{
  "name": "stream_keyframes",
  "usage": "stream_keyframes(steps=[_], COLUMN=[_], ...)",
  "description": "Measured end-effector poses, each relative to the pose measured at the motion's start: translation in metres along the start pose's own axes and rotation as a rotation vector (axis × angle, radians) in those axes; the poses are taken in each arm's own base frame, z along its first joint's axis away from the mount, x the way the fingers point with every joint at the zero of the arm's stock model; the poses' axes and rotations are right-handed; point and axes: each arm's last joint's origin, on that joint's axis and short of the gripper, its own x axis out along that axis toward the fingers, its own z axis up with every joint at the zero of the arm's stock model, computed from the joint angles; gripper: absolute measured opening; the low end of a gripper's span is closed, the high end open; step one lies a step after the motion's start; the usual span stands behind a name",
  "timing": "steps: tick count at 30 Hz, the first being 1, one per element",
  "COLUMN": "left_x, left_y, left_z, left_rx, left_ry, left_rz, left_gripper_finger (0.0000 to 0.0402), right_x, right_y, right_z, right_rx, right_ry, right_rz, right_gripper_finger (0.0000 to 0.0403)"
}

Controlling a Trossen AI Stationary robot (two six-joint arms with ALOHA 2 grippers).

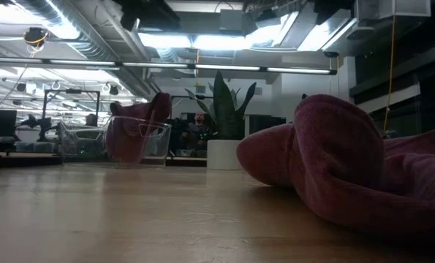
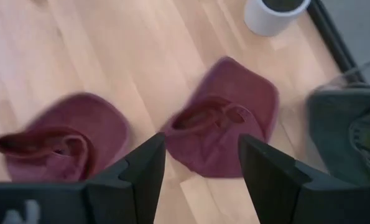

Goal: Pick & Place hat

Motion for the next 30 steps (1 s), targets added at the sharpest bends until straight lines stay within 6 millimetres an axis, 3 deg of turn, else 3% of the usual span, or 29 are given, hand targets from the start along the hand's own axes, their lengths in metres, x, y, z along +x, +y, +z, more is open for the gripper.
stream_keyframes(steps=[9,15,17,20,24,30], left_x=[-0.024,-0.039,-0.043,-0.049,-0.055,-0.067], left_y=[-0.047,-0.069,-0.074,-0.085,-0.097,-0.107], left_z=[0.033,0.043,0.043,0.041,0.03,0.027], left_rx=[0.026,-0.244,-0.39,-0.562,-0.691,-0.706], left_ry=[-0.054,-0.055,-0.075,-0.063,0.106,0.209], left_rz=[-0.036,-0.054,-0.158,-0.46,-0.737,-0.964], left_gripper_finger=[0.0191,0.0187,0.0187,0.0186,0.0182,0.0175], right_x=[0.016,0.031,0.035,0.038,0.043,0.081], right_y=[0.042,0.067,0.074,0.09,0.114,0.133], right_z=[-0.035,-0.06,-0.065,-0.071,-0.078,-0.106], right_rx=[-0.137,-0.252,-0.269,-0.292,-0.25,0.13], right_ry=[0.087,0.118,0.11,0.064,-0.021,0.016], right_rz=[-0.003,0.03,0.059,0.145,0.258,0.188], right_gripper_finger=[0.02,0.02,0.02,0.02,0.02,0.02])
